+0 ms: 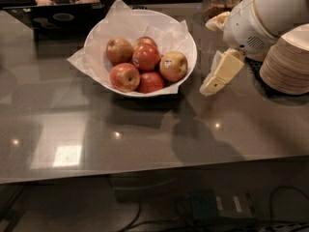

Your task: Pick apple from white bowl

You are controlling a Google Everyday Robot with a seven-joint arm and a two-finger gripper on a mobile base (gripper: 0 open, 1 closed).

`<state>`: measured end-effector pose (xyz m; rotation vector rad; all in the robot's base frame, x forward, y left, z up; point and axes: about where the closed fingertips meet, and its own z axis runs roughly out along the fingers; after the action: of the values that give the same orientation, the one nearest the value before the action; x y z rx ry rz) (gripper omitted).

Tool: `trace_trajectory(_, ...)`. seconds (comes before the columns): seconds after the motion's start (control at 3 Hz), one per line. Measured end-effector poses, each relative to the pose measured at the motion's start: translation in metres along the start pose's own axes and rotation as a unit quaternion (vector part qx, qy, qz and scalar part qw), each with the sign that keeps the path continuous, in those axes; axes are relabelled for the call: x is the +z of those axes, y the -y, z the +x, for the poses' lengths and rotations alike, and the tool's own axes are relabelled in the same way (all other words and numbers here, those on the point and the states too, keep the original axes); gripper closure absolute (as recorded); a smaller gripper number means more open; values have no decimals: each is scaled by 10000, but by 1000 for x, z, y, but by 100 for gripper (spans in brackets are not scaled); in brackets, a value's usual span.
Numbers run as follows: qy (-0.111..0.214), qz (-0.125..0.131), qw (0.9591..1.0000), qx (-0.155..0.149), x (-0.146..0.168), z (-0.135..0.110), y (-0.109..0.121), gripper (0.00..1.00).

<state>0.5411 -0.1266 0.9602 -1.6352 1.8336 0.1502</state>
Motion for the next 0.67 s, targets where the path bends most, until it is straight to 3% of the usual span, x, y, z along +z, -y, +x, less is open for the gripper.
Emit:
trace_trajectory(0.33, 140, 68, 9999, 42, -1, -4, 3, 8)
trace_trajectory(0.67, 311, 108, 9994, 63, 0, -11, 7, 19)
